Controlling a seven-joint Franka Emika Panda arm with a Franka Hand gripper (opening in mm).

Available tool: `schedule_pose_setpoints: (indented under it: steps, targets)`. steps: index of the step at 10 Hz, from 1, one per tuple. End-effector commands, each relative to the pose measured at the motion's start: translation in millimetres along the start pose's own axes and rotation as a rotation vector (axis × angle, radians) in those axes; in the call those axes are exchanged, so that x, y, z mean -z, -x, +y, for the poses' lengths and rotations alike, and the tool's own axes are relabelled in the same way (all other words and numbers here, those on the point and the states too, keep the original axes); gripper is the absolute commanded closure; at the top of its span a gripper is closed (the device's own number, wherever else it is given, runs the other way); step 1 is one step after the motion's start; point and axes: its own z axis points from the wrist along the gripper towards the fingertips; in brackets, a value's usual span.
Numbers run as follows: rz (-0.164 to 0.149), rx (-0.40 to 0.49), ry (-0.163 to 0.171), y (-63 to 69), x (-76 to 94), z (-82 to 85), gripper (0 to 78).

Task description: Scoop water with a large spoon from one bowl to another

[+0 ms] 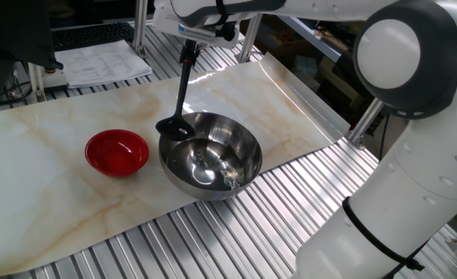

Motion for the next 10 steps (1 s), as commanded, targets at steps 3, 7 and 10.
schedule_pose_setpoints:
  steps: [3,7,10]
  targets:
    - [-0.026,0.000,0.008,2.1,2.9,0.3,76.3]
    - [-0.043,-0.009,0.012,2.8,3.8,0.2,76.3]
    - [-0.056,-0.018,0.017,3.8,5.0,1.1,76.3]
